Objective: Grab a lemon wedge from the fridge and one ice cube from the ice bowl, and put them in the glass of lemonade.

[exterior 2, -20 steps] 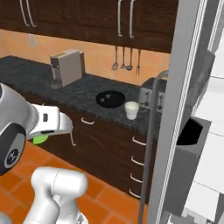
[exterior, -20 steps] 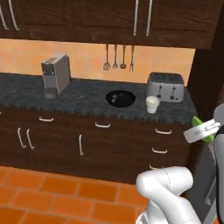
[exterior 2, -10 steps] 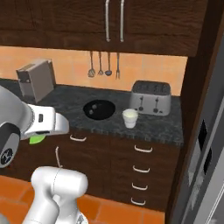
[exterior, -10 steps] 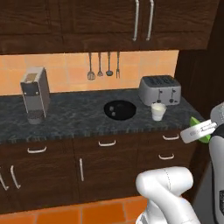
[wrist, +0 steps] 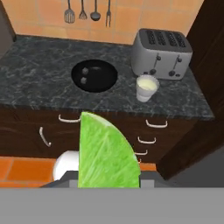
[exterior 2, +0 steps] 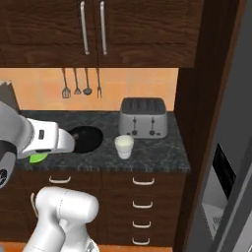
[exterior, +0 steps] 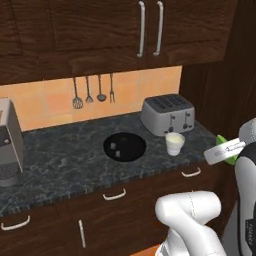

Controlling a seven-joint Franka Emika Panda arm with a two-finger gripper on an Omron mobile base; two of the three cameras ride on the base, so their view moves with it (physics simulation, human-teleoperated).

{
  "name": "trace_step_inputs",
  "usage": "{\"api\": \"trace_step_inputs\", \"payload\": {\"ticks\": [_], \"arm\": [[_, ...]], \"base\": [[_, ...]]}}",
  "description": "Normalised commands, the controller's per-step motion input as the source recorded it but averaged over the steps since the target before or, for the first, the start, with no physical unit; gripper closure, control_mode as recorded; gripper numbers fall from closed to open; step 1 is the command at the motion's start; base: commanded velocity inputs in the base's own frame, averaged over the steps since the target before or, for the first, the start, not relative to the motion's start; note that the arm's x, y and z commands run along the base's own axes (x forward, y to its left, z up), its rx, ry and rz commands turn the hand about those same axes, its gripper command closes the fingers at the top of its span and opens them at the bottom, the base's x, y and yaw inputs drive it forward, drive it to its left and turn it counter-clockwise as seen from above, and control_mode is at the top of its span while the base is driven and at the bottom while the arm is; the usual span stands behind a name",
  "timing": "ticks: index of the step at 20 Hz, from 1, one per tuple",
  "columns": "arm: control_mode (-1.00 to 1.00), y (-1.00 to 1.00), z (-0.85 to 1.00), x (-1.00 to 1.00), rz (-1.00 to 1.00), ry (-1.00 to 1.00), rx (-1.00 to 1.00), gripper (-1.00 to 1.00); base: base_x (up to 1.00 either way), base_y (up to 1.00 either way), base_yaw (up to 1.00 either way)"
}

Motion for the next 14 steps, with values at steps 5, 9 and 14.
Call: {"api": "trace_step_inputs", "payload": {"ticks": [5, 9, 14], "arm": [[1.0, 0.0, 0.0, 0.0, 0.0, 0.0, 0.0, 1.0], [1.0, 0.0, 0.0, 0.0, 0.0, 0.0, 0.0, 1.0], [1.0, 0.0, 0.0, 0.0, 0.0, 0.0, 0.0, 1.0]], "base": [[0.74, 0.01, -0.03], [0.84, 0.0, -0.14], [0.37, 0.0, -0.11]]}}
